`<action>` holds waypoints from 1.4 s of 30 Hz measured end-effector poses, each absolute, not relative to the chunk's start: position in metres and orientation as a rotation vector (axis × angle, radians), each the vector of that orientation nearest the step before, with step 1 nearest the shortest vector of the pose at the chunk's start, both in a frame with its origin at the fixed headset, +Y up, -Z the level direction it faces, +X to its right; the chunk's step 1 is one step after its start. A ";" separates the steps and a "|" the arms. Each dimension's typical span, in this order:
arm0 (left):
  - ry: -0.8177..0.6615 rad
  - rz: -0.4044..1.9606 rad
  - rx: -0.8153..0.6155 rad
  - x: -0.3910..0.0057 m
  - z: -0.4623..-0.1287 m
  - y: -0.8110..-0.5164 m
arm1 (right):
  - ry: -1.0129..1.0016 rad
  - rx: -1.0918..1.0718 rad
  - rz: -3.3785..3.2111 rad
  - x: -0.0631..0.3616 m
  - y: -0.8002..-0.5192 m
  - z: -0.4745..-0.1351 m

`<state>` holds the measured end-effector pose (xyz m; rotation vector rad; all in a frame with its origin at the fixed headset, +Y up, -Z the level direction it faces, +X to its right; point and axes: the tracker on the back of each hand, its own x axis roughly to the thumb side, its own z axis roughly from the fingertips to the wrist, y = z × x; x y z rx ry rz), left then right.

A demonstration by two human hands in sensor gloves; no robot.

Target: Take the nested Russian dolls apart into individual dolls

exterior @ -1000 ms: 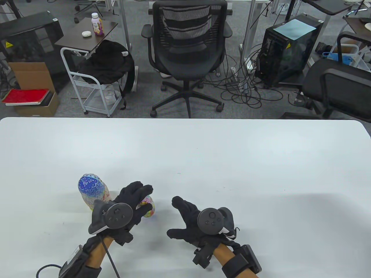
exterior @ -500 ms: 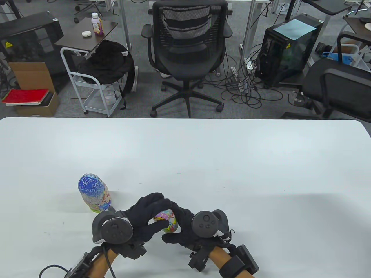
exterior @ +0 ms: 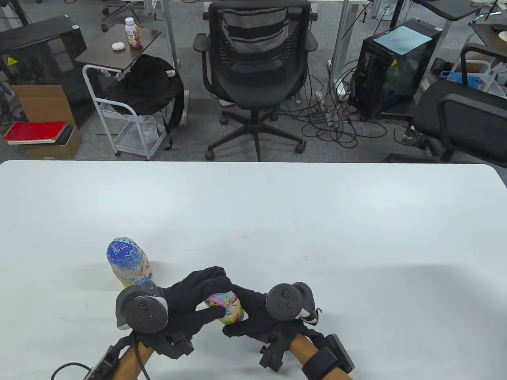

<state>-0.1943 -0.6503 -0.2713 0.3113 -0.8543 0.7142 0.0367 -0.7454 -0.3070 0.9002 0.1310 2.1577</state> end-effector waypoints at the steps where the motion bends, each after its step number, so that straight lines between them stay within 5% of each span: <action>1: -0.853 0.711 0.323 -0.197 -0.270 -0.648 | 0.133 0.902 2.164 0.037 -0.746 -0.307; 11: -0.653 0.592 0.423 -0.247 -0.268 -0.636 | 0.070 0.869 2.225 0.042 -0.744 -0.308; 19: -0.422 0.260 0.162 -0.266 -0.300 -0.683 | 0.048 0.844 2.218 0.048 -0.744 -0.309; 42: -0.394 -0.046 -0.156 -0.238 -0.317 -0.730 | 0.068 0.856 2.218 0.048 -0.747 -0.309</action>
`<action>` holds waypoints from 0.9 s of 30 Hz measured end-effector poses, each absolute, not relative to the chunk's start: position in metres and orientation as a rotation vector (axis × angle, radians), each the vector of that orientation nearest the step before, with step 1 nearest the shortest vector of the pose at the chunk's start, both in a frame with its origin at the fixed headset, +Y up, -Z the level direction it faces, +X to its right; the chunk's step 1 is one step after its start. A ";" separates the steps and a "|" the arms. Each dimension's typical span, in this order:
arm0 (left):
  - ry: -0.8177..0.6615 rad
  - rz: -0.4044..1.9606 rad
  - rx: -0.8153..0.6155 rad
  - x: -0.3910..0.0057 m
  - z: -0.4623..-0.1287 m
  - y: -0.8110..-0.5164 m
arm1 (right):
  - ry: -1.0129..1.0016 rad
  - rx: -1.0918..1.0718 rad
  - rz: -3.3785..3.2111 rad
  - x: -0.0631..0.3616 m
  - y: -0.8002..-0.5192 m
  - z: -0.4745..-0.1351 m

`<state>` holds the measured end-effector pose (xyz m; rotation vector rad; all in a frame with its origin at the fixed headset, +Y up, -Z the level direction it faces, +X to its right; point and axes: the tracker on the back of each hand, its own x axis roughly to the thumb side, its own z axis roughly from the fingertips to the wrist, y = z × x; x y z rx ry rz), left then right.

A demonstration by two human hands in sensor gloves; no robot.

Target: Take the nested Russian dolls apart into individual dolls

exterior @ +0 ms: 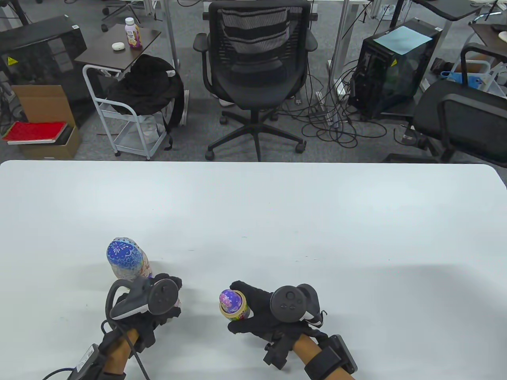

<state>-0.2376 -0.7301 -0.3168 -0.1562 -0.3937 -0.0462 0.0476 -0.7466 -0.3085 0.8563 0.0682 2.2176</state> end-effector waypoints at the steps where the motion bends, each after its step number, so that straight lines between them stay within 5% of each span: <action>1: -0.397 -0.054 -0.148 -0.236 -0.316 -0.729 | 0.070 0.857 2.220 0.048 -0.747 -0.309; 4: -0.409 0.009 -0.019 -0.236 -0.311 -0.716 | 0.068 0.862 2.235 0.047 -0.747 -0.309; 8: -0.598 0.258 0.224 -0.224 -0.291 -0.689 | 0.072 0.852 2.234 0.047 -0.748 -0.309; 15: -0.765 0.496 0.232 -0.188 -0.275 -0.683 | 0.080 0.866 2.248 0.042 -0.748 -0.307; 27: -0.780 0.605 0.256 -0.183 -0.274 -0.678 | 0.104 0.910 2.270 0.039 -0.748 -0.305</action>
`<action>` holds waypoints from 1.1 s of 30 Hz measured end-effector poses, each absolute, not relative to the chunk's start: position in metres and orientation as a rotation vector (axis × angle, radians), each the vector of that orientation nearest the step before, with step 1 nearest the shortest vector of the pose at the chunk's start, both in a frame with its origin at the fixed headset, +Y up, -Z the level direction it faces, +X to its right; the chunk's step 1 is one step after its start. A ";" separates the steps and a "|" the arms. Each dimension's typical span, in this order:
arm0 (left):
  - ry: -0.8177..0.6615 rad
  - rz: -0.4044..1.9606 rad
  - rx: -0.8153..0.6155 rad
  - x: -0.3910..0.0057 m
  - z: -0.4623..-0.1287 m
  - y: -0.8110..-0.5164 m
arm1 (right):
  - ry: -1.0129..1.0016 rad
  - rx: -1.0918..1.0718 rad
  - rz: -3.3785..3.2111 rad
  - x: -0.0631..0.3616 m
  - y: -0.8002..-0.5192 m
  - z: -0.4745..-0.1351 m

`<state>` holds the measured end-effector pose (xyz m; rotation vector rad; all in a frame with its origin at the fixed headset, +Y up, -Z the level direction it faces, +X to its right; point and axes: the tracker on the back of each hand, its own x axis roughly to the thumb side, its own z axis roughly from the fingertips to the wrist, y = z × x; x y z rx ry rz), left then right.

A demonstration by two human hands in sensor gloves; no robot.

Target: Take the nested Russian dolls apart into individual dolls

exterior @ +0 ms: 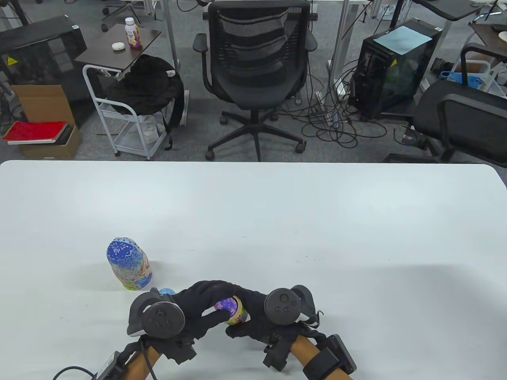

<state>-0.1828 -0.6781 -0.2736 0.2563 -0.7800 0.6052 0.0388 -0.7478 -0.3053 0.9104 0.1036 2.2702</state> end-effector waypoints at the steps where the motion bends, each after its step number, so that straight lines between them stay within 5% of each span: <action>1: -0.782 0.619 0.263 -0.186 -0.274 -0.675 | 0.107 0.916 2.282 0.039 -0.748 -0.305; 10: -0.641 0.652 0.372 -0.223 -0.278 -0.657 | 0.119 0.909 2.332 0.041 -0.749 -0.307; 17: -0.527 0.342 0.336 -0.224 -0.289 -0.676 | 0.087 0.881 2.307 0.047 -0.746 -0.309; 33: -0.605 0.172 0.156 -0.187 -0.310 -0.720 | 0.075 0.866 2.298 0.054 -0.745 -0.312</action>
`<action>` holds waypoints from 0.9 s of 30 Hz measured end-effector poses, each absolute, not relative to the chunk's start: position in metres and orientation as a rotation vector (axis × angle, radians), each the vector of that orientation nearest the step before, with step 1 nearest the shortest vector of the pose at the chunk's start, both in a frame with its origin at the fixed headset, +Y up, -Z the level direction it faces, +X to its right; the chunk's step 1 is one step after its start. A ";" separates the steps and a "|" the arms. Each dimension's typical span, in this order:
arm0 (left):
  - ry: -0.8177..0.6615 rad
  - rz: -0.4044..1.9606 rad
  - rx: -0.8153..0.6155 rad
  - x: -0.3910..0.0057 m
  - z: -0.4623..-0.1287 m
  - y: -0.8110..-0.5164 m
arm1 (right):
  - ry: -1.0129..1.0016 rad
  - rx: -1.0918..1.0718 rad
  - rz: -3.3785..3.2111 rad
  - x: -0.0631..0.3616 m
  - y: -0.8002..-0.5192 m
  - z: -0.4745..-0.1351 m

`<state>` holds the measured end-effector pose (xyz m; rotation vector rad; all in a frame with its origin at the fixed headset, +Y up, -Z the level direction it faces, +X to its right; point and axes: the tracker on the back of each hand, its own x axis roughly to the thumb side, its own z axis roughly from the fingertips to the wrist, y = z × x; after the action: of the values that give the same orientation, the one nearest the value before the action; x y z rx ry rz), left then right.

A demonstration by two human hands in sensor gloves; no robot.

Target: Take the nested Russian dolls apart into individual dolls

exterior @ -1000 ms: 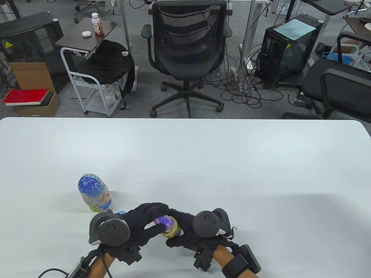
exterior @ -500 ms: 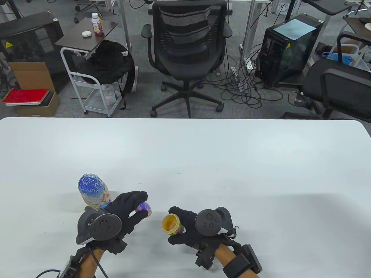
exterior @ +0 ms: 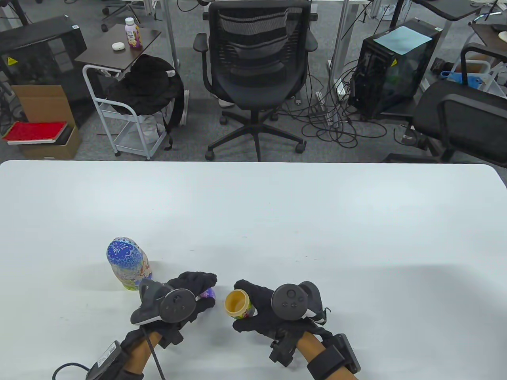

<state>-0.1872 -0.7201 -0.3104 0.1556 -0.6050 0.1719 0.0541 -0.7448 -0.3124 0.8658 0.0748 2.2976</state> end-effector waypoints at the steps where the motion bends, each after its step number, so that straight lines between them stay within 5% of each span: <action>1: -0.611 0.163 0.157 -0.186 -0.310 -0.721 | 0.074 0.866 2.297 0.054 -0.745 -0.312; 11: -0.626 0.145 0.112 -0.185 -0.309 -0.724 | 0.079 0.866 2.292 0.054 -0.746 -0.313; 19: -0.511 0.089 0.166 -0.221 -0.294 -0.698 | 0.070 0.861 2.285 0.054 -0.746 -0.313; 27: -0.370 0.033 -0.091 -0.249 -0.307 -0.713 | 0.054 0.862 2.282 0.054 -0.746 -0.311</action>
<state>-0.2488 -0.7131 -0.3067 -0.0908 -0.3696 0.0334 0.0539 -0.7459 -0.3115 0.8616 0.0541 2.2823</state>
